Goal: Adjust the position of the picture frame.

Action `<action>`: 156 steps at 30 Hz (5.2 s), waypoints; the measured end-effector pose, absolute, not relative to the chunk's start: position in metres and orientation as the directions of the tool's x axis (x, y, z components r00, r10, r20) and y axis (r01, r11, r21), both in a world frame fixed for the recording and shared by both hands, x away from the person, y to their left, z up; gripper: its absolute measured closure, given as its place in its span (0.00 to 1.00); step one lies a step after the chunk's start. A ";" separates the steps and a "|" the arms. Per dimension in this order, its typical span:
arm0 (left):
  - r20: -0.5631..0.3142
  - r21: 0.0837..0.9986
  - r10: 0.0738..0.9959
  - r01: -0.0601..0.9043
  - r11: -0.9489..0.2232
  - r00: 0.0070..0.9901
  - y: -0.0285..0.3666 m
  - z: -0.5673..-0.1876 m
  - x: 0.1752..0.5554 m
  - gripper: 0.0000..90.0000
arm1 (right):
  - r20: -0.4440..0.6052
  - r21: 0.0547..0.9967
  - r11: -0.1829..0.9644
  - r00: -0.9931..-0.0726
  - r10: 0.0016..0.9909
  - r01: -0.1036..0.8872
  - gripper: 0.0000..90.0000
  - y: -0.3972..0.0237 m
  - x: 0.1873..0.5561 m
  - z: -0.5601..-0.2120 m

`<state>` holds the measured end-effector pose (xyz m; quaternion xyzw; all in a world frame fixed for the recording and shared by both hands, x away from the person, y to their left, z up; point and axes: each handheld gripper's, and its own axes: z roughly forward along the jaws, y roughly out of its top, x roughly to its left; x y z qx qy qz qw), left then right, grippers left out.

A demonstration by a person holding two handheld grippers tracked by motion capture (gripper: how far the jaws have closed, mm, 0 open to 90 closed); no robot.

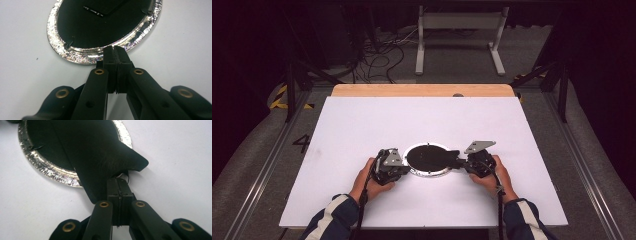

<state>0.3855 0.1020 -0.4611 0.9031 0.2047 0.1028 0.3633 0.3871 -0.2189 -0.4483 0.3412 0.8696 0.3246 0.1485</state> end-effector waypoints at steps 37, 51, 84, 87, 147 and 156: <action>-0.005 0.702 0.356 0.256 -0.664 0.935 0.075 -0.461 0.369 0.96 | -0.074 0.759 0.467 -0.654 0.753 0.453 1.00 -0.243 0.367 -0.443; 0.001 0.734 0.376 0.255 -0.630 0.927 0.058 -0.465 0.365 0.94 | -0.029 0.746 0.454 -0.657 0.753 0.488 0.99 -0.234 0.390 -0.453; 0.045 0.733 0.444 0.272 -0.624 0.895 0.078 -0.465 0.388 0.90 | -0.058 0.718 0.537 -0.730 0.681 0.443 1.00 -0.214 0.357 -0.455; 0.038 0.734 0.462 0.289 -0.615 0.886 0.079 -0.465 0.390 0.88 | -0.045 0.715 0.543 -0.746 0.664 0.441 1.00 -0.211 0.354 -0.455; 0.066 0.728 0.444 0.261 -0.635 0.894 0.086 -0.455 0.399 0.97 | -0.004 0.715 0.571 -0.814 0.581 0.404 0.97 -0.187 0.329 -0.457; 0.095 0.759 0.418 0.206 -0.618 0.904 0.101 -0.442 0.383 0.93 | -0.009 0.720 0.571 -0.818 0.575 0.393 0.94 -0.188 0.326 -0.454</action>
